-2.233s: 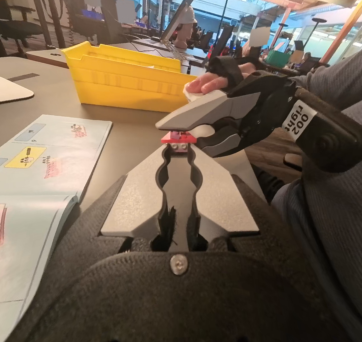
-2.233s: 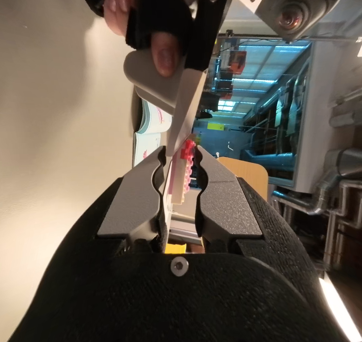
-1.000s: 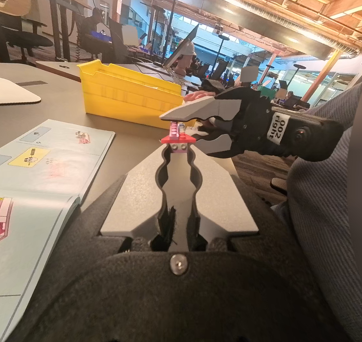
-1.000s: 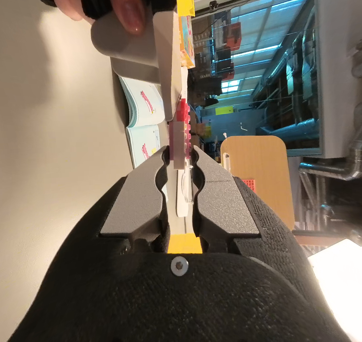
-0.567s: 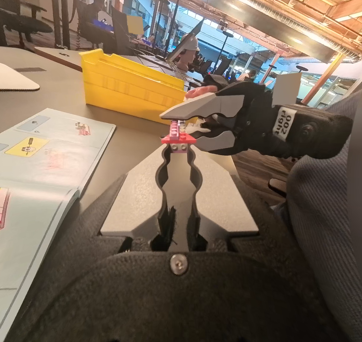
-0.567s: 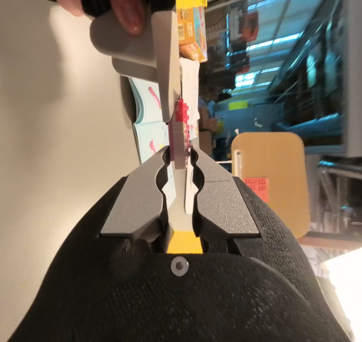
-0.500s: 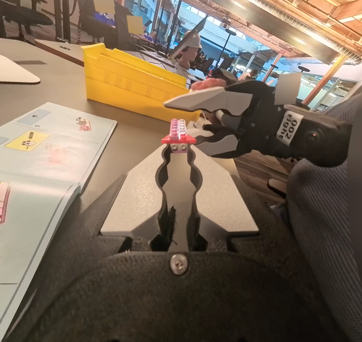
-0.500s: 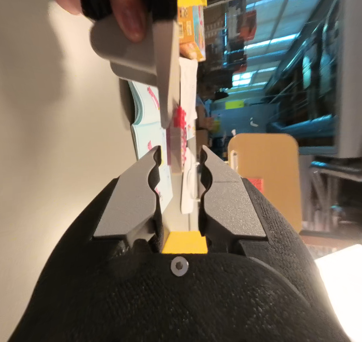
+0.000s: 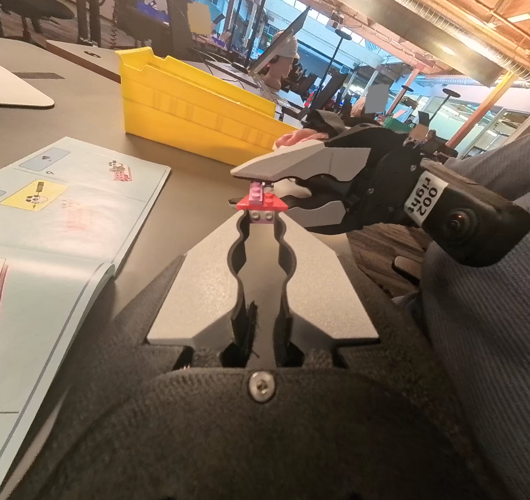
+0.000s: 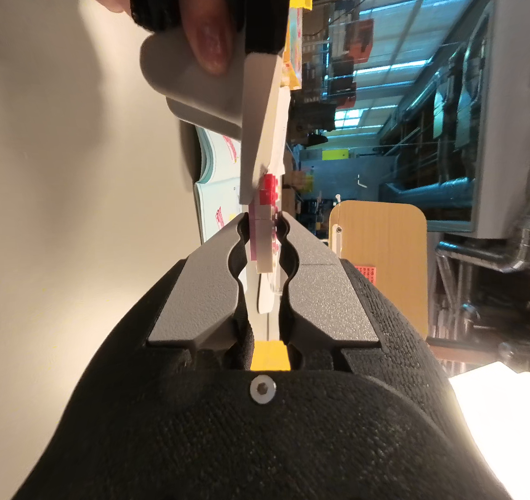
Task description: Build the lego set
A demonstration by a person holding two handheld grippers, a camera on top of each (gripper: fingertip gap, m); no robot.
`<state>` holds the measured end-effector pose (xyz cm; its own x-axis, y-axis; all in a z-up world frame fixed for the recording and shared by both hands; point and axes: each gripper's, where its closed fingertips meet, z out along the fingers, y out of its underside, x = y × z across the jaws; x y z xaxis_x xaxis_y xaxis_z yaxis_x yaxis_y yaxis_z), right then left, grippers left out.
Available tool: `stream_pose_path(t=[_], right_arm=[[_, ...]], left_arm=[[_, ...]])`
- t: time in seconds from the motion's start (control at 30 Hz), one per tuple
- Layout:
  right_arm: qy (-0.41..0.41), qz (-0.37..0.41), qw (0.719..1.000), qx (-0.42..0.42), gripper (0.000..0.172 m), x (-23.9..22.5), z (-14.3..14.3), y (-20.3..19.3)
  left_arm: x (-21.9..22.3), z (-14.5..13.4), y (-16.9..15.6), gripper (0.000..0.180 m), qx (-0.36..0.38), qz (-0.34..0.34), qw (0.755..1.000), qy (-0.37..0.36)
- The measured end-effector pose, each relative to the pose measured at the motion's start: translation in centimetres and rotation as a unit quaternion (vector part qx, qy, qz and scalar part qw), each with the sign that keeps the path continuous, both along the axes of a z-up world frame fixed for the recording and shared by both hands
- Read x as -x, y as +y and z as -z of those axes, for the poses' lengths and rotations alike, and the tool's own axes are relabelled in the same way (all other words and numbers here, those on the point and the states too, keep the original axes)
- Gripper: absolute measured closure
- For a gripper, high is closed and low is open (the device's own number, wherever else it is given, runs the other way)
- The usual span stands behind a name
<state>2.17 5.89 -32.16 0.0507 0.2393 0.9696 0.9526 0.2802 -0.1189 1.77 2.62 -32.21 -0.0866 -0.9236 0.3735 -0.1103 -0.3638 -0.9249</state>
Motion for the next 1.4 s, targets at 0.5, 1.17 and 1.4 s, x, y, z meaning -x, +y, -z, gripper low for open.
stream_pose_path(t=[0.5, 1.17, 1.4], right_arm=[[0.041, -0.046, 0.998, -0.023, 0.153, 1.5, 0.4, 0.2], [0.292, -0.217, 0.741, 0.564, 0.156, 1.6, 1.9, -5.3], [0.215, -0.147, 0.781, 0.567, 0.156, 1.1, 5.2, -3.9]], left_arm=[[-0.1, 0.4, 0.3, 0.165, -0.003, -0.008, 1.000, 0.014], [1.7, -0.5, -2.3, 0.165, -0.198, 0.034, 0.980, -0.008], [5.0, -2.0, -1.7, 0.122, -0.184, -0.168, 0.968, 0.015]])
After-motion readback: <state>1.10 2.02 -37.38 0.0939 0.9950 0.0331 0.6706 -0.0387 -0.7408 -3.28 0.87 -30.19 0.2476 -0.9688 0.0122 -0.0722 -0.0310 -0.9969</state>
